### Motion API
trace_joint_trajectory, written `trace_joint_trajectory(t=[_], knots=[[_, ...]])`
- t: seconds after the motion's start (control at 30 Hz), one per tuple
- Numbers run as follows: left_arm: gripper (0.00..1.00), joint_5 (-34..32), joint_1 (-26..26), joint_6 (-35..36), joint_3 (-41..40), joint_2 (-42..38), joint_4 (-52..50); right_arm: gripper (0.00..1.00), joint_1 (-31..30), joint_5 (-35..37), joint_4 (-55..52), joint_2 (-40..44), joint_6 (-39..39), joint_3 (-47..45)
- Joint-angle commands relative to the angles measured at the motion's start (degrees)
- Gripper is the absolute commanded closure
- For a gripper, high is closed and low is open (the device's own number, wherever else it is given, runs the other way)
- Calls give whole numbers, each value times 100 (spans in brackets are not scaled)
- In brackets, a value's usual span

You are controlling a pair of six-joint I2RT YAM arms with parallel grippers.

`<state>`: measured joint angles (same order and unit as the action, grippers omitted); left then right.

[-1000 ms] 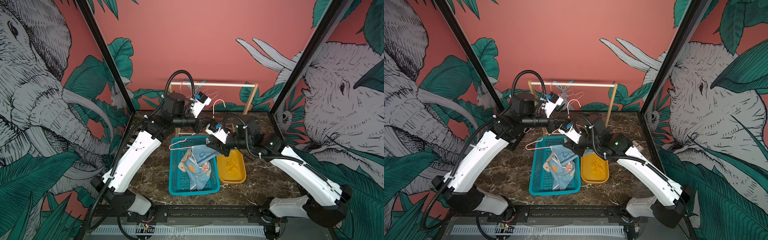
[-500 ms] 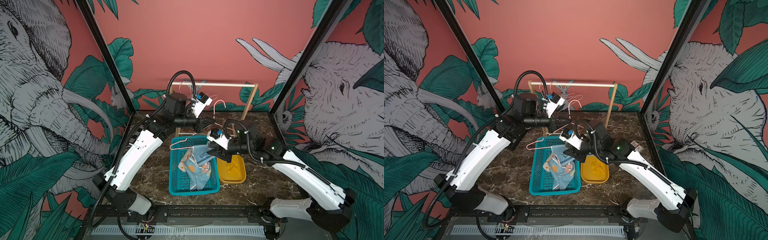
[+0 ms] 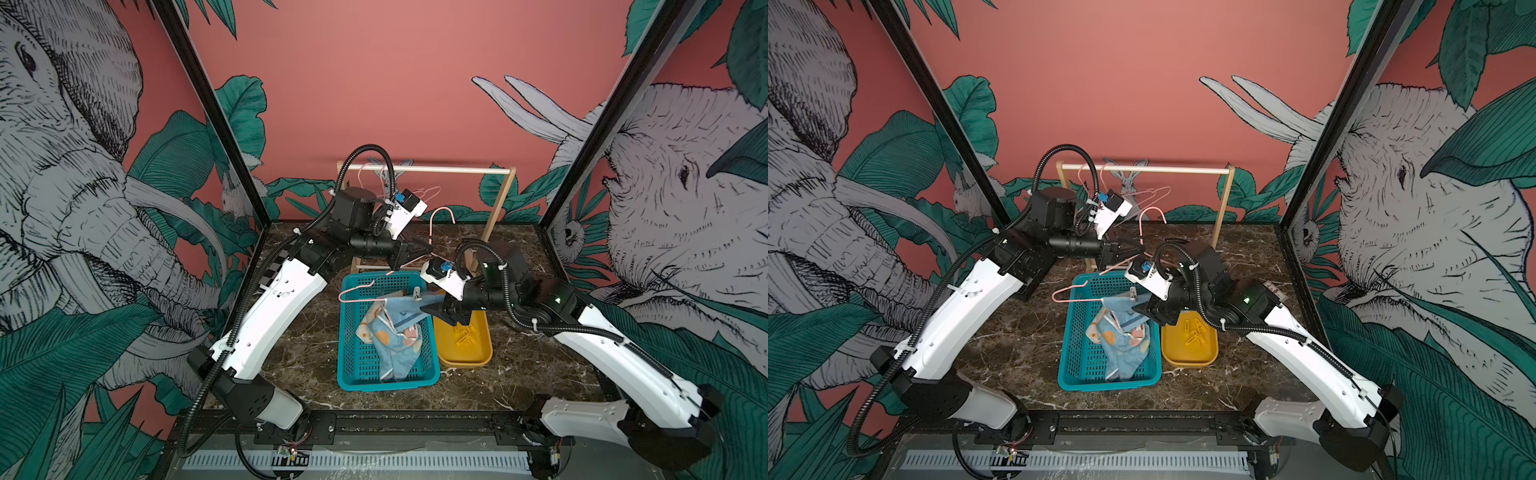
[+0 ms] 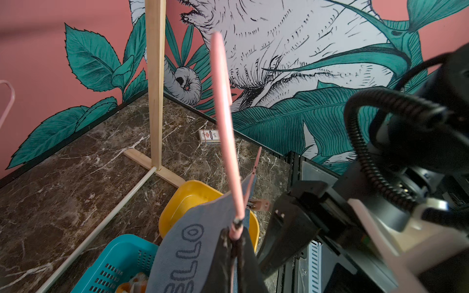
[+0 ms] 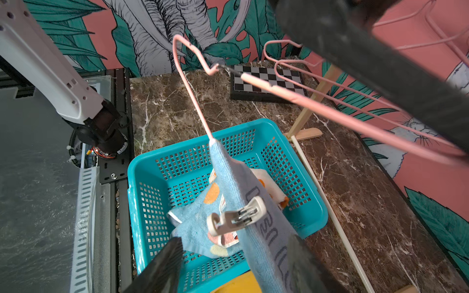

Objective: Remove the clothespins securing towels to the hanger
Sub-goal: Remove the clothespin from the hanger.

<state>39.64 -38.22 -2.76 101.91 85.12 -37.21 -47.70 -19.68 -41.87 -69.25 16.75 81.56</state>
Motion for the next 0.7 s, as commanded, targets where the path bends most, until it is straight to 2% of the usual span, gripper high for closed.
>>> trace_joint_trajectory(t=[0.0,0.47,0.67], knots=[[100,307,-54,132,81,-101,-143,34,-29,9,-148,-113,214,256],[100,404,-132,248,202,-20,-286,34,-46,-328,-418,-546,423,642],[100,421,-160,255,294,39,-295,37,-75,-422,-428,-640,452,646]])
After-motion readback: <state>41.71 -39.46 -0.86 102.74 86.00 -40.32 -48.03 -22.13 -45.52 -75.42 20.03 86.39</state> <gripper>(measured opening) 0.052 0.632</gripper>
